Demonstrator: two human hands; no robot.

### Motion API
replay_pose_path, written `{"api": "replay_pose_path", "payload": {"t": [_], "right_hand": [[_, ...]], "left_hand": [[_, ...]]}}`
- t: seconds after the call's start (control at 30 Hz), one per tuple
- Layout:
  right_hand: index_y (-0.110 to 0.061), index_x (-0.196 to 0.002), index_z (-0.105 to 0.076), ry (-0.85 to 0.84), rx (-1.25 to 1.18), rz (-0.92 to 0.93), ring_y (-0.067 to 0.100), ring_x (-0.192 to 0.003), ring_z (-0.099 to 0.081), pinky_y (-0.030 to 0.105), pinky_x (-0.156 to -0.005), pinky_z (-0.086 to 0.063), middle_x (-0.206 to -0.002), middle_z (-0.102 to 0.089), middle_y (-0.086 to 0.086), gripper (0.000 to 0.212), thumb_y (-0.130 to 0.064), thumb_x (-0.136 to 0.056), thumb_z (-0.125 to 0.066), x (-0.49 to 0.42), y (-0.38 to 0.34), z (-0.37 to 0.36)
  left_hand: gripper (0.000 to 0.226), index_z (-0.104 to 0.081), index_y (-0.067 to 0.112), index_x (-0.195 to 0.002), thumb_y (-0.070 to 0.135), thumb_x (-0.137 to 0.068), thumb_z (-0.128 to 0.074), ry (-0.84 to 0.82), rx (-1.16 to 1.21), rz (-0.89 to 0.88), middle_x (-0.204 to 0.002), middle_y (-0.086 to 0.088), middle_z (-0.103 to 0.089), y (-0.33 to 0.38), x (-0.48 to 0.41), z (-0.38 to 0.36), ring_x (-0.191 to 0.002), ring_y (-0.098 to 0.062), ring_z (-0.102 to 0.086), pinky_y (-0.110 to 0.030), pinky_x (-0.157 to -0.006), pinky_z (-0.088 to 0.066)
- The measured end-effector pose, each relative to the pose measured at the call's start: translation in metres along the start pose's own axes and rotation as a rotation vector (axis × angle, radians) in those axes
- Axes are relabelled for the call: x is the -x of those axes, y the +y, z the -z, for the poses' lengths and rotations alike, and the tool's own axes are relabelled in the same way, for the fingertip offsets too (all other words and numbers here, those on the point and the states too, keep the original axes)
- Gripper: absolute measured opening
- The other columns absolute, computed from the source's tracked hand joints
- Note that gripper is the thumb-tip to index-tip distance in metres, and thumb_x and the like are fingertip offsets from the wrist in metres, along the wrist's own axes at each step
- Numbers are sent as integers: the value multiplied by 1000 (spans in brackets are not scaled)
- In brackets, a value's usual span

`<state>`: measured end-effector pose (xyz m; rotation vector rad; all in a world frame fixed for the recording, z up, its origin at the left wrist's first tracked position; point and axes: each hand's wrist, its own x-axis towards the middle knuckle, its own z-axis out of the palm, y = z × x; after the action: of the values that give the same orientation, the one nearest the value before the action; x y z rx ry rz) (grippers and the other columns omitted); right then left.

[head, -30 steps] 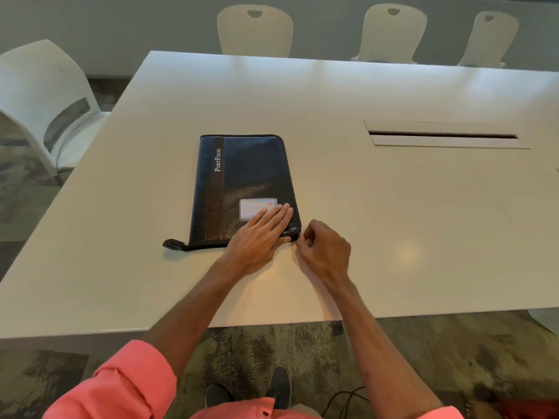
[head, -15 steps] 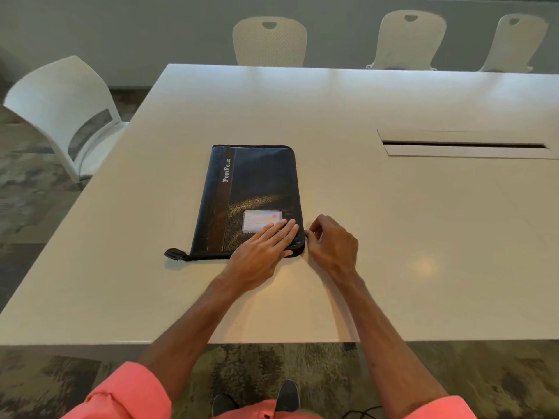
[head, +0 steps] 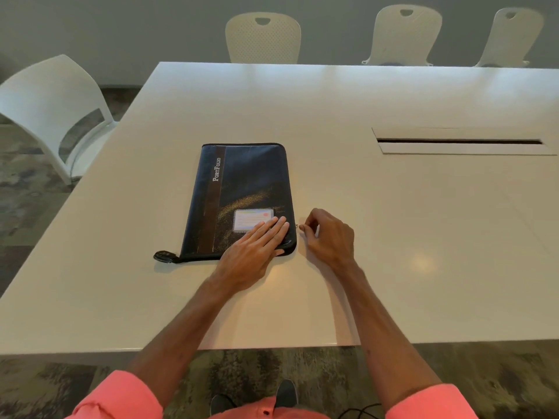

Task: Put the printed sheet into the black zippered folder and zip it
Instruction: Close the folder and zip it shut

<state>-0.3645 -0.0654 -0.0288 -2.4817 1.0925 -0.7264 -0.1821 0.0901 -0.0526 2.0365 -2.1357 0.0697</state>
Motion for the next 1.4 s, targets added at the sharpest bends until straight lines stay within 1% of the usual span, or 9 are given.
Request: {"api": "replay_pose_path", "payload": {"t": [0.17,0.23,0.43,0.6,0.8,0.93,1.07,1.2,1.4], "right_hand": [[-25,-89,-58,48,26,-41,15,-65,-60,35,-60,-56,-84,-65,-10,21,-34,-99,-74,-33,-5,-14],[-23,-90,-60,56,25,-61,16,-67,-61,32,-61,-52,-86,-67,-7,21,-33,-101,-74,-44,-10,-18],[-21,-92,-61,100,56,-128,20,-72,-65,36,-66,-56,-90,-68,-3,19,-31,-101,-74,-68,-4,-19],[-22,-91,-61,46,-12,-101,18,-72,-63,32,-65,-50,-89,-68,-6,19,-32,-101,-74,-85,-10,-38],[-25,-92,-61,2,-19,-46,15,-73,-61,26,-60,-39,-90,-67,-9,17,-34,-100,-73,-81,2,-35],[-28,-94,-59,-19,-17,-33,12,-73,-62,29,-62,-51,-91,-66,-12,17,-35,-99,-73,-85,6,-38],[-30,-96,-60,-14,1,-34,11,-76,-63,31,-65,-56,-95,-65,-14,14,-36,-100,-73,-86,5,-40],[-28,-92,-66,-3,-10,-52,9,-75,-61,23,-64,-49,-92,-63,-15,15,-37,-100,-74,-86,5,-42],[-30,-87,-63,-3,-29,-72,8,-74,-59,27,-63,-51,-89,-62,-16,14,-34,-97,-73,-90,2,-40]], "left_hand": [[61,-17,16,-172,41,-117,-24,-6,-21,-21,-179,-3,-17,1,7,6,-167,-19,-12,-41,-134,-18],[61,-16,17,-172,41,-116,-23,-14,-28,-31,-179,-2,-16,1,13,7,-167,-18,-11,-40,-134,-16],[64,-14,20,-173,46,-117,-29,-70,27,-70,-180,2,-13,13,21,17,-167,-12,-3,-35,-135,-11],[70,-29,24,-171,64,-112,-33,-71,85,23,-177,8,-27,-5,8,37,-164,-11,-22,-32,-127,-24],[65,-23,24,-171,59,-116,-22,-104,105,97,-179,7,-15,-29,-32,36,-166,-8,-6,-33,-134,-6],[66,-13,27,-172,57,-114,-23,-149,105,175,-181,0,-4,-69,-77,30,-166,-16,2,-45,-136,-7],[68,-14,27,-172,58,-113,-26,-141,150,269,-181,-3,-5,-99,-124,26,-167,-20,0,-49,-136,-8],[70,-11,24,-173,57,-114,-27,-163,177,316,-182,-3,-4,-120,-166,20,-168,-20,1,-46,-136,-2],[73,-7,24,-174,61,-112,-24,-159,181,323,-182,-1,-3,-140,-201,10,-168,-18,2,-45,-136,1]]}}
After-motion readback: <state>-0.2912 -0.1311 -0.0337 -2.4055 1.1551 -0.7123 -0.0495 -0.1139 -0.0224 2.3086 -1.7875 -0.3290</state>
